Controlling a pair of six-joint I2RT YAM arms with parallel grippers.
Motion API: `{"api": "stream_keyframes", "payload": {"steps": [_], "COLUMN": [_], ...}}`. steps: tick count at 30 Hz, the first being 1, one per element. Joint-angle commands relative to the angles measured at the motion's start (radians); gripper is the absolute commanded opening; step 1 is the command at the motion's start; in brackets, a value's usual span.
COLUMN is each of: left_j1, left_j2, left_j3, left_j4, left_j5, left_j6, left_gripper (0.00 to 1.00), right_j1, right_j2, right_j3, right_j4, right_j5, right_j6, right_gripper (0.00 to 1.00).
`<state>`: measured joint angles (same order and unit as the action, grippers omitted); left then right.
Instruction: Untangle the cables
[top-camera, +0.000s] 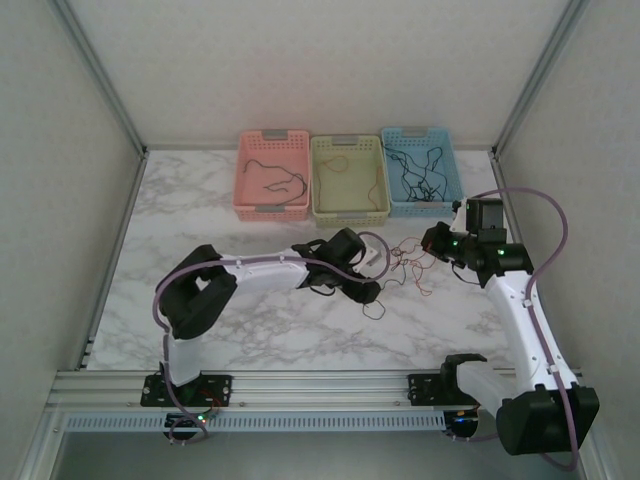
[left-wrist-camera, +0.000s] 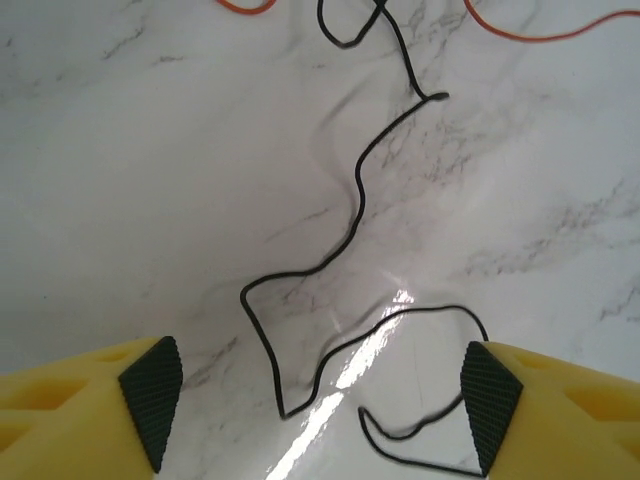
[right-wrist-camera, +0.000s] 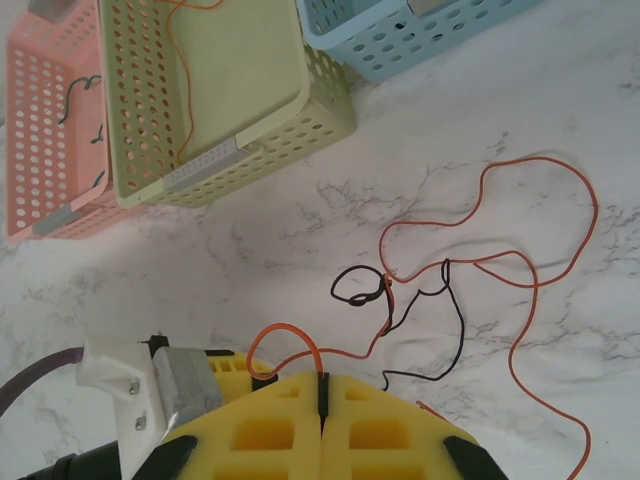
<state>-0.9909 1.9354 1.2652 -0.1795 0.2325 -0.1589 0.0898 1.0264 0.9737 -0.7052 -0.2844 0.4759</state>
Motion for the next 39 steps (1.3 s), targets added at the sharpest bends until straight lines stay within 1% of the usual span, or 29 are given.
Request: {"api": "stream_keyframes", "payload": {"steps": [1,3,6,8,10,11,12,13,14,15,18,20,21,22,23,24,26,29,31,33,35,37,38,39], "left_j1": [-0.023,-0.025,-0.025,-0.026,-0.026,-0.025,-0.025,-0.023,-0.020,-0.013,0.032,0.075,0.095,0.122,0.152,0.191,0.290,0.399,0.460,0.505,0.537,0.554,0.559,0.560], "left_j2": [0.065,0.085,0.089,0.093,0.096,0.094,0.089,0.080,0.062,0.035,-0.062,-0.167,-0.227,-0.308,-0.400,-0.483,-0.684,-0.914,-1.011,-1.077,-1.128,-1.160,-1.173,-1.180], "left_j3": [0.055,0.079,0.087,0.097,0.100,0.097,0.093,0.086,0.074,0.050,-0.037,-0.079,-0.090,-0.099,-0.117,-0.138,-0.177,-0.165,-0.126,-0.081,-0.034,0.005,0.024,0.035], "left_j4": [-0.072,-0.096,-0.103,-0.120,-0.131,-0.130,-0.129,-0.127,-0.120,-0.101,-0.037,-0.069,-0.121,-0.191,-0.252,-0.300,-0.400,-0.568,-0.666,-0.743,-0.802,-0.840,-0.853,-0.859], "left_j5": [-0.061,-0.097,-0.142,-0.162,-0.169,-0.171,-0.177,-0.184,-0.200,-0.222,-0.233,-0.330,-0.399,-0.496,-0.567,-0.607,-0.653,-0.765,-0.822,-0.865,-0.922,-0.973,-0.981,-0.982], "left_j6": [-0.008,-0.011,-0.013,-0.009,-0.004,-0.004,-0.008,-0.012,-0.020,-0.035,-0.079,-0.125,-0.147,-0.181,-0.208,-0.233,-0.286,-0.290,-0.278,-0.258,-0.231,-0.197,-0.180,-0.171], "left_gripper": [0.67,0.60,0.52,0.49,0.42,0.35,0.25,0.14,0.00,0.00,0.00,0.00,0.00,0.00,0.00,0.00,0.00,0.00,0.00,0.00,0.00,0.00,0.00,0.00], "right_j1": [0.006,0.007,0.006,0.006,0.006,0.006,0.006,0.006,0.006,0.007,0.006,0.006,0.005,0.006,0.006,0.006,0.006,-0.014,-0.047,-0.102,-0.184,-0.243,-0.262,-0.266], "right_j2": [-0.019,-0.019,-0.025,-0.028,-0.031,-0.032,-0.032,-0.032,-0.032,-0.031,-0.022,-0.015,-0.010,0.002,0.013,0.022,0.045,0.094,0.140,0.210,0.276,0.315,0.326,0.333], "right_j3": [0.014,0.016,0.017,0.017,0.020,0.023,0.027,0.034,0.043,0.054,0.088,0.111,0.124,0.143,0.161,0.171,0.187,0.188,0.186,0.195,0.192,0.184,0.180,0.181], "right_j4": [-0.020,-0.022,-0.028,-0.031,-0.035,-0.037,-0.039,-0.041,-0.042,-0.042,-0.046,-0.049,-0.058,-0.077,-0.094,-0.105,-0.123,-0.113,-0.080,-0.062,-0.031,-0.003,0.012,0.024], "right_j5": [0.017,0.017,0.023,0.028,0.037,0.040,0.044,0.047,0.051,0.054,0.059,0.074,0.093,0.130,0.180,0.234,0.382,0.583,0.645,0.653,0.608,0.565,0.526,0.514], "right_j6": [-0.005,-0.006,-0.010,-0.013,-0.015,-0.016,-0.017,-0.017,-0.016,-0.017,-0.018,-0.022,-0.029,-0.042,-0.053,-0.055,-0.060,-0.063,-0.071,-0.069,-0.050,-0.025,-0.016,-0.014], "right_gripper": [0.00,0.00,0.00,0.00,0.00,0.00,0.00,0.00,0.00,0.00,0.00,0.00,0.00,0.00,0.00,0.00,0.00,0.00,0.00,0.00,0.00,0.00,0.00,0.00]}}
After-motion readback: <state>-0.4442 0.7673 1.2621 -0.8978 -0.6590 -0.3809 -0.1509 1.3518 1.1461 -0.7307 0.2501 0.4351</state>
